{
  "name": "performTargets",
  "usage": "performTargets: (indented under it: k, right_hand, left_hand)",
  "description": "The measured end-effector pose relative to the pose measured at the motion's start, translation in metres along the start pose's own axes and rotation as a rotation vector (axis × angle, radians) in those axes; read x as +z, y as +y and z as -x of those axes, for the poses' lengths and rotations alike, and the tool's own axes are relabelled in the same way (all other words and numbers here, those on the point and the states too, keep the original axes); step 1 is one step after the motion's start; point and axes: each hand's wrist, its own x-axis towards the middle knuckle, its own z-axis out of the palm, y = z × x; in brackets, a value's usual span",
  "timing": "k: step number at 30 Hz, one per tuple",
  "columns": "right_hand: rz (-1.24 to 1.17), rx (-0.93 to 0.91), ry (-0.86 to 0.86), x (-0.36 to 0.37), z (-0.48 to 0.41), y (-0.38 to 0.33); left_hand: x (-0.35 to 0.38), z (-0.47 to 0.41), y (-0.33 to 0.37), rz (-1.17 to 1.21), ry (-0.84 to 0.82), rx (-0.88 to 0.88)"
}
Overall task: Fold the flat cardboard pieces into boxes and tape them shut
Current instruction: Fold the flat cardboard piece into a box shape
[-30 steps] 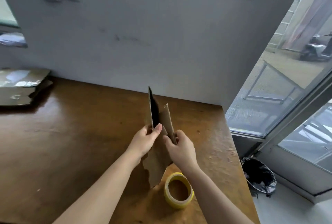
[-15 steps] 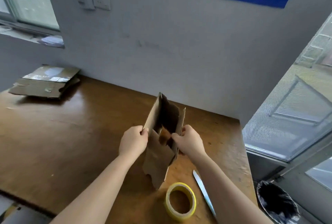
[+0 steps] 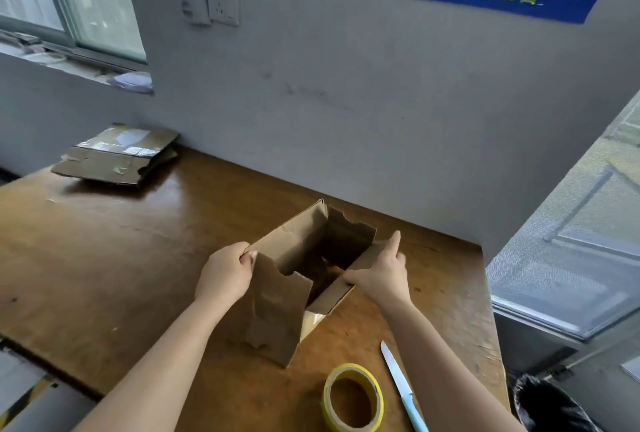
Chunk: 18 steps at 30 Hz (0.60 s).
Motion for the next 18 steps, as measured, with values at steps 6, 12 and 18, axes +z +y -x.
performTargets:
  k: [6,12,18]
  right_hand:
    - [0.232,-0.151,0.025,0.000,-0.012,-0.001]
    - [0.223,-0.190,0.039,0.006,-0.022,0.000]
    - [0.232,-0.267,-0.003,0.011,-0.023,0.002]
  left_hand:
    - [-0.003,-0.016,-0.005,-0.024,-0.078,-0.016]
    - [0.006,-0.023,-0.012,0.276,-0.095,-0.173]
    - [0.017,-0.008,-0.009,0.464,0.131,-0.174]
